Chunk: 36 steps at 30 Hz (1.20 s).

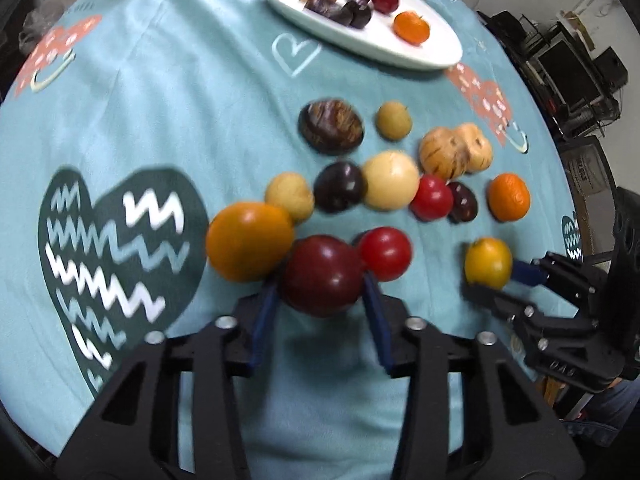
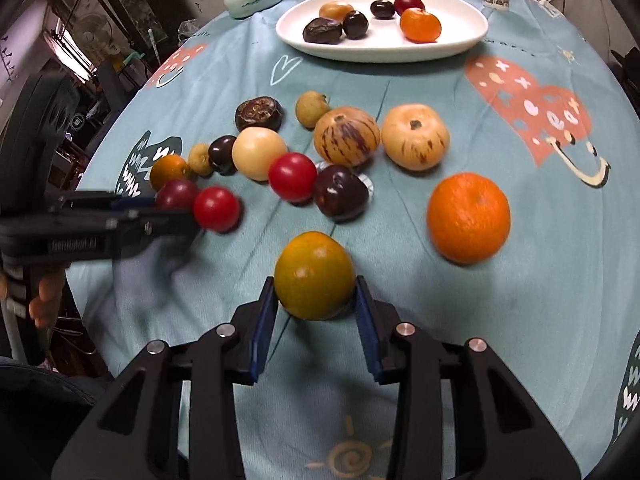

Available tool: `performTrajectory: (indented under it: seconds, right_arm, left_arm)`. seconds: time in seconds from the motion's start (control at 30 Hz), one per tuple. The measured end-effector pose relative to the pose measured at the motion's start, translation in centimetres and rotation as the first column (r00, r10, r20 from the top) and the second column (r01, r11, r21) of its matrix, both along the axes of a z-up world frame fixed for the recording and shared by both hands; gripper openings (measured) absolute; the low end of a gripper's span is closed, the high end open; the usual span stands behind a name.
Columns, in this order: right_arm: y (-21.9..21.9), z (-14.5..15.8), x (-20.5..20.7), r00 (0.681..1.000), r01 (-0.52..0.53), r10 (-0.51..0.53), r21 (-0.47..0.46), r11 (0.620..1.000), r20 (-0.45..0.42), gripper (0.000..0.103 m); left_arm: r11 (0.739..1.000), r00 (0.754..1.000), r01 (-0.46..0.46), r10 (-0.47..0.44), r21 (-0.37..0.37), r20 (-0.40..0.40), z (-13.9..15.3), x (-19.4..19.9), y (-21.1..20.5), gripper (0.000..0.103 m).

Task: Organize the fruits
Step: 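Grasp a red plum with the left tool while the right tool grasps a yellow fruit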

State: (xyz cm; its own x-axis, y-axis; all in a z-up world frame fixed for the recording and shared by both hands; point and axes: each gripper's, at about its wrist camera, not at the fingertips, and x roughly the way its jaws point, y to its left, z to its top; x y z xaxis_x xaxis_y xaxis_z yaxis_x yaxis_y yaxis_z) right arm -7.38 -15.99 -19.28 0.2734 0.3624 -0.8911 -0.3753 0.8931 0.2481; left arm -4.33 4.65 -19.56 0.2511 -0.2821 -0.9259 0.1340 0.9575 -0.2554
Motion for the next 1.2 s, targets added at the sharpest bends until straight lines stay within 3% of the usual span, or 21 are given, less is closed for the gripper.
performTrajectory:
  seconds: [0.2, 0.33, 0.43, 0.67, 0.83, 1.07, 1.2]
  right_arm:
    - [-0.5, 0.7, -0.1, 1.000, 0.006, -0.007, 0.019, 1.000, 0.017, 0.038]
    - [-0.5, 2.0, -0.2, 0.999, 0.002, -0.004, 0.046, 0.999, 0.049, 0.038]
    - [0.2, 3.3, -0.2, 0.997, -0.011, 0.005, 0.067, 0.998, 0.083, 0.038]
    - [1.5, 7.2, -0.7, 0.983, -0.049, 0.027, 0.117, 0.992, 0.183, 0.039]
    - [0.7, 9.3, -0.8, 0.971, -0.016, -0.016, 0.133, 0.991, 0.238, 0.039]
    - [-1.0, 9.6, -0.8, 0.966, 0.057, -0.092, 0.148, 0.987, 0.242, 0.039]
    - [-0.8, 9.7, -0.8, 0.964, 0.049, -0.087, 0.157, 0.986, 0.250, 0.039]
  left_arm:
    - [0.996, 0.998, 0.049, -0.051, 0.068, 0.030, 1.6, -0.6, -0.9, 0.038]
    - [0.991, 0.990, 0.076, -0.088, 0.114, 0.107, 4.3, -1.5, -1.5, 0.038]
    - [0.978, 0.974, 0.098, -0.133, 0.186, 0.184, 6.6, -1.9, -2.5, 0.038]
    - [0.959, 0.935, 0.140, -0.209, 0.247, 0.285, 10.6, -1.4, -4.4, 0.039]
    - [0.968, 0.912, 0.143, -0.209, 0.204, 0.352, 12.9, -1.1, -3.6, 0.039]
    - [0.985, 0.920, 0.134, -0.164, 0.108, 0.356, 13.6, -0.9, -1.7, 0.039]
    - [0.980, 0.923, 0.145, -0.185, 0.139, 0.339, 13.2, -0.7, -2.5, 0.039]
